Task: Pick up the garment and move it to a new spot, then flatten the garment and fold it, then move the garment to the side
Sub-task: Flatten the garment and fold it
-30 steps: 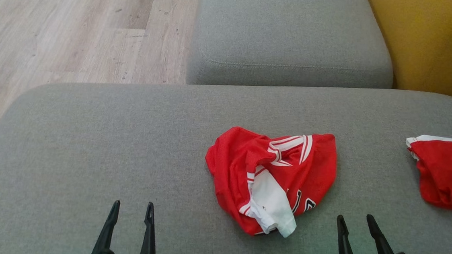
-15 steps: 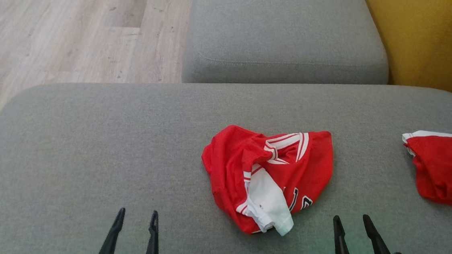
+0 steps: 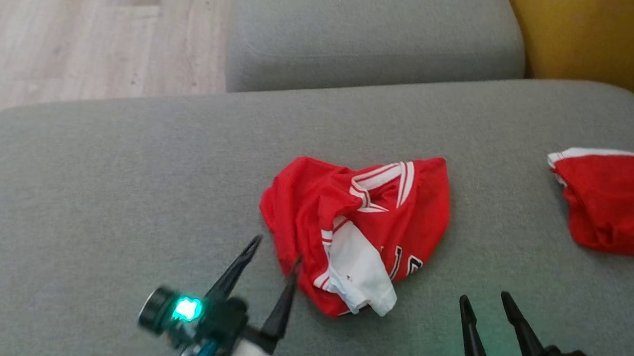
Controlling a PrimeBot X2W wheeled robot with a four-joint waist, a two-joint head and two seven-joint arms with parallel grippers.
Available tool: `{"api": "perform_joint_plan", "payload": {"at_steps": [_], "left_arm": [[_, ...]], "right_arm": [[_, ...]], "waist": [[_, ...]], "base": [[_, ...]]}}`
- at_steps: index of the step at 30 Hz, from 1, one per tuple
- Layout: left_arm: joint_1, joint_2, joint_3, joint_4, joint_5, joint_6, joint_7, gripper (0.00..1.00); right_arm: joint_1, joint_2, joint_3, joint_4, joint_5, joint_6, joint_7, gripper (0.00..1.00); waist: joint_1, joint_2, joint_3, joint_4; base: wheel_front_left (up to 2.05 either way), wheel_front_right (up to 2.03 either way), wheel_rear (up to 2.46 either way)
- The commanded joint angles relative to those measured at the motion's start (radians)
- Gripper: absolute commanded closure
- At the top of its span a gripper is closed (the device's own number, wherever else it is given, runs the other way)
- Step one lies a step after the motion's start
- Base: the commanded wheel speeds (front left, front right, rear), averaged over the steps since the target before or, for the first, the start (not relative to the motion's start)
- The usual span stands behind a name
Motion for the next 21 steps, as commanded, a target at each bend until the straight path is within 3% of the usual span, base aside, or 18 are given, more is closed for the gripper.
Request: {"api": "perform_joint_plan", "payload": {"at_steps": [1,9,19,21], "left_arm": [[-0.090,-0.007,0.009,-0.022,0.007,-0.010,0.007,0.00],[-0.290,-0.007,-0.105,0.031,0.075,-0.077,0.093,0.00],[-0.478,0.032,-0.190,0.226,0.246,-0.056,0.334,0.00],[-0.504,0.037,-0.196,0.241,0.265,-0.045,0.343,0.00]], "right_arm": [[-0.060,-0.019,0.028,-0.037,0.007,-0.001,-0.004,0.00],[-0.086,-0.024,0.046,-0.038,0.007,-0.001,-0.004,0.00],[-0.130,-0.034,0.073,-0.026,0.009,-0.001,-0.004,0.00],[-0.134,-0.035,0.077,-0.025,0.010,-0.001,-0.004,0.00]], "waist": [[-0.0001,0.0000,0.023,-0.023],[-0.0001,0.0000,0.068,-0.067],[-0.0001,0.0000,0.102,-0.141],[-0.0001,0.0000,0.104,-0.151]], "base": [[0.00,0.00,0.00],[0.00,0.00,0.00],[0.00,0.00,0.00],[0.00,0.00,0.00]]}}
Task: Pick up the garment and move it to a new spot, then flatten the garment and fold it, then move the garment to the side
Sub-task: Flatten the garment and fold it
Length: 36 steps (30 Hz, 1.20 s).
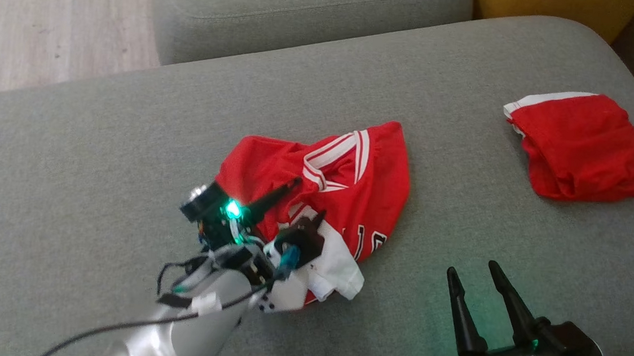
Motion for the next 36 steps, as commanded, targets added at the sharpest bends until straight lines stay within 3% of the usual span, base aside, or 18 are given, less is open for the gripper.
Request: {"api": "perform_joint_plan", "payload": {"at_steps": [1,3,4,6,14,18,22,29,32,36], "left_arm": [[-0.074,0.015,0.026,-0.017,0.009,0.007,0.012,0.00],[-0.091,0.017,0.021,0.006,0.011,-0.002,0.030,0.00],[-0.100,0.019,0.018,0.016,0.014,-0.004,0.040,0.18],[-0.120,0.017,0.017,0.029,0.014,-0.007,0.044,1.00],[-0.256,-0.023,0.003,0.017,-0.058,-0.050,-0.042,1.00],[-0.387,-0.030,-0.009,-0.018,-0.107,-0.050,-0.098,1.00],[-0.545,-0.030,-0.003,-0.068,-0.201,-0.013,-0.156,1.00],[-0.706,-0.016,0.130,-0.025,-0.293,0.091,-0.227,1.00],[-0.641,0.031,0.177,0.006,-0.332,0.111,-0.232,1.00],[-0.393,0.100,0.254,0.033,-0.419,0.160,-0.239,1.00]], "right_arm": [[-0.041,-0.016,0.025,-0.027,0.004,-0.001,-0.004,0.00],[-0.040,-0.016,0.027,-0.025,0.004,-0.001,-0.004,0.00],[-0.040,-0.015,0.029,-0.024,0.004,-0.001,-0.004,0.00],[-0.041,-0.015,0.034,-0.020,0.004,-0.001,-0.004,0.00],[-0.046,-0.009,0.056,-0.009,0.009,-0.001,-0.004,0.00],[-0.043,-0.009,0.056,-0.007,0.012,-0.001,-0.004,0.00],[-0.031,-0.014,0.054,-0.006,0.012,-0.001,-0.004,0.00],[-0.005,-0.024,0.039,-0.015,0.010,-0.001,-0.004,0.00],[0.000,-0.027,0.032,-0.020,0.007,-0.001,-0.004,0.00],[0.012,-0.027,0.012,-0.024,0.004,-0.001,-0.004,0.00]], "waist": [[0.0000,0.0000,0.003,-0.010],[0.0000,0.0000,0.003,-0.016],[0.0000,0.0000,0.002,-0.019],[0.0000,0.0000,-0.002,-0.027],[0.0000,0.0000,-0.031,-0.065],[0.0000,0.0000,-0.044,-0.078],[0.0000,0.0000,-0.058,-0.075],[0.0000,0.0000,-0.072,-0.023],[0.0000,0.0000,-0.072,0.013],[0.0000,0.0000,-0.059,0.062]], "base": [[0.00,0.00,0.00],[0.00,0.00,0.00],[0.00,0.00,0.00],[0.00,0.00,0.00],[0.00,0.00,0.00],[0.00,0.00,0.00],[0.00,0.00,0.00],[0.00,0.00,0.00],[0.00,0.00,0.00],[0.00,0.00,0.00]]}}
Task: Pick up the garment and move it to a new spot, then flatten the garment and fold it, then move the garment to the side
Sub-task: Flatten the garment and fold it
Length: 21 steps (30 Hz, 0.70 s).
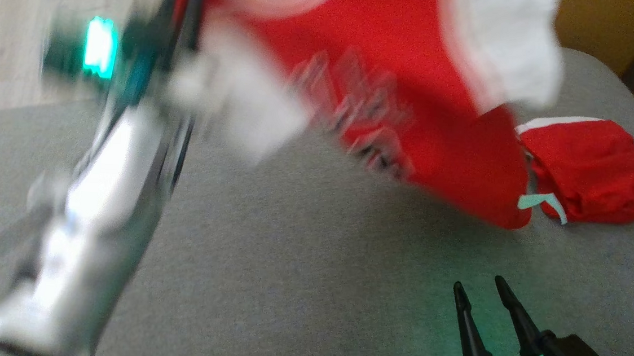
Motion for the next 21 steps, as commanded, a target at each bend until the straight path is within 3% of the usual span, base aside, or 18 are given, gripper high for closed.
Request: {"api": "perform_joint_plan", "payload": {"at_steps": [1,5,10,11,12,18,21], "left_arm": [[0.109,0.060,0.051,-0.003,-0.032,0.022,-0.012,1.00],[0.382,0.108,0.100,0.033,-0.093,0.063,-0.053,1.00],[0.576,0.127,0.141,0.058,-0.151,0.070,-0.093,1.00],[0.596,0.128,0.149,0.052,-0.158,0.072,-0.098,0.62],[0.611,0.131,0.153,0.045,-0.160,0.074,-0.102,0.00],[0.583,0.177,0.138,-0.072,-0.113,0.078,-0.112,0.00],[0.497,0.211,0.089,-0.179,-0.070,0.021,-0.089,0.00]], "right_arm": [[-0.018,-0.011,0.010,-0.033,0.001,-0.001,-0.004,0.00],[-0.023,-0.012,0.006,-0.031,-0.002,-0.001,-0.004,0.00],[-0.025,-0.021,0.007,-0.025,-0.002,-0.001,-0.004,0.00],[-0.026,-0.021,0.005,-0.024,-0.003,-0.001,-0.004,0.00],[-0.027,-0.021,0.002,-0.024,-0.002,-0.001,-0.004,0.00],[-0.037,-0.022,0.004,-0.020,-0.003,-0.001,-0.004,0.00],[-0.042,-0.023,0.011,-0.020,-0.003,-0.001,-0.004,0.00]], "waist": [[0.0000,0.0000,0.020,0.038],[0.0000,0.0000,0.055,0.072],[0.0000,0.0000,0.075,0.108],[0.0000,0.0000,0.077,0.114],[0.0000,0.0000,0.079,0.121],[0.0000,0.0000,0.081,0.138],[0.0000,0.0000,0.085,0.133]], "base": [[0.00,0.00,0.00],[0.00,0.00,0.00],[0.00,0.00,0.00],[0.00,0.00,0.00],[0.00,0.00,0.00],[0.00,0.00,0.00],[0.00,0.00,0.00]]}}
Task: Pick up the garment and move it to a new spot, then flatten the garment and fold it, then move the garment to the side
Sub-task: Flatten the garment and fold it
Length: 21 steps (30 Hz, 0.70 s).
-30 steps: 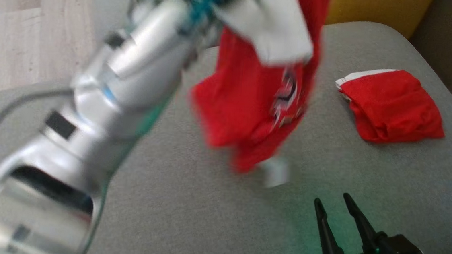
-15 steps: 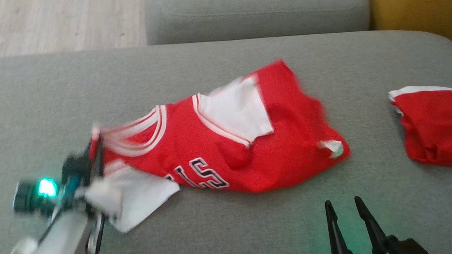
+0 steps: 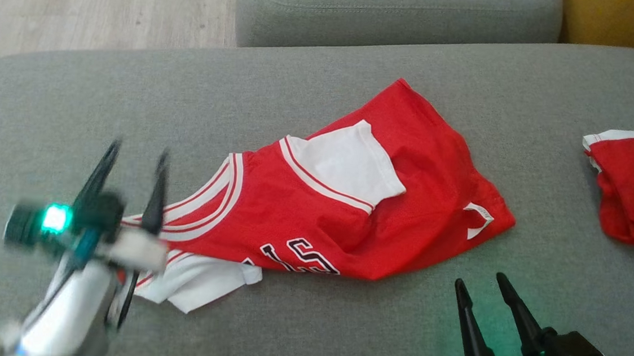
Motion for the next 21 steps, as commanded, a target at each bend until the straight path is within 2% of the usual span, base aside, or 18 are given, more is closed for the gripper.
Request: {"api": "perform_joint_plan", "payload": {"at_steps": [1,5,7,9,11,12,13,14,17,21], "left_arm": [[-0.145,0.042,0.001,-0.090,0.026,-0.044,0.025,0.00],[-0.325,0.056,-0.101,-0.181,0.079,-0.183,0.141,0.00],[-0.414,0.035,-0.145,-0.190,0.072,-0.259,0.208,0.00],[-0.490,0.008,-0.193,-0.171,0.035,-0.307,0.278,0.00],[-0.523,-0.003,-0.220,-0.152,0.006,-0.318,0.317,0.00],[-0.584,-0.014,-0.297,-0.117,-0.070,-0.326,0.384,0.00],[-0.584,-0.014,-0.297,-0.117,-0.070,-0.326,0.384,0.00],[-0.608,-0.014,-0.346,-0.104,-0.128,-0.326,0.417,0.00],[-0.677,0.023,-0.472,-0.069,-0.292,-0.327,0.501,0.00],[-0.752,0.082,-0.591,-0.006,-0.407,-0.327,0.541,0.00]], "right_arm": [[-0.040,-0.019,0.029,-0.026,-0.001,-0.001,-0.004,0.00],[-0.059,-0.023,0.046,-0.031,0.000,-0.001,-0.004,0.00],[-0.076,-0.023,0.053,-0.032,0.000,-0.001,-0.004,0.00],[-0.096,-0.022,0.062,-0.035,0.001,-0.001,-0.004,0.00],[-0.106,-0.020,0.066,-0.036,0.002,-0.001,-0.004,0.00],[-0.124,-0.017,0.079,-0.036,0.003,-0.001,-0.004,0.00],[-0.124,-0.017,0.079,-0.036,0.003,-0.001,-0.004,0.00],[-0.132,-0.015,0.083,-0.035,0.004,-0.001,-0.004,0.00],[-0.153,-0.007,0.093,-0.033,0.008,-0.001,-0.004,0.00],[-0.171,0.006,0.102,-0.032,0.013,-0.001,-0.004,0.00]], "waist": [[0.0000,0.0000,0.008,-0.009],[0.0000,0.0000,0.044,-0.046],[0.0000,0.0000,0.072,-0.075],[0.0000,0.0000,0.105,-0.109],[0.0000,0.0000,0.121,-0.127],[0.0000,0.0000,0.152,-0.166],[0.0000,0.0000,0.152,-0.166],[0.0000,0.0000,0.165,-0.185],[0.0000,0.0000,0.205,-0.240],[0.0000,0.0000,0.246,-0.296]], "base": [[0.00,0.00,0.00],[0.00,0.00,0.00],[0.00,0.00,0.00],[0.00,0.00,0.00],[0.00,0.00,0.00],[0.00,0.00,0.00],[0.00,0.00,0.00],[0.00,0.00,0.00],[0.00,0.00,0.00],[0.00,0.00,0.00]]}}
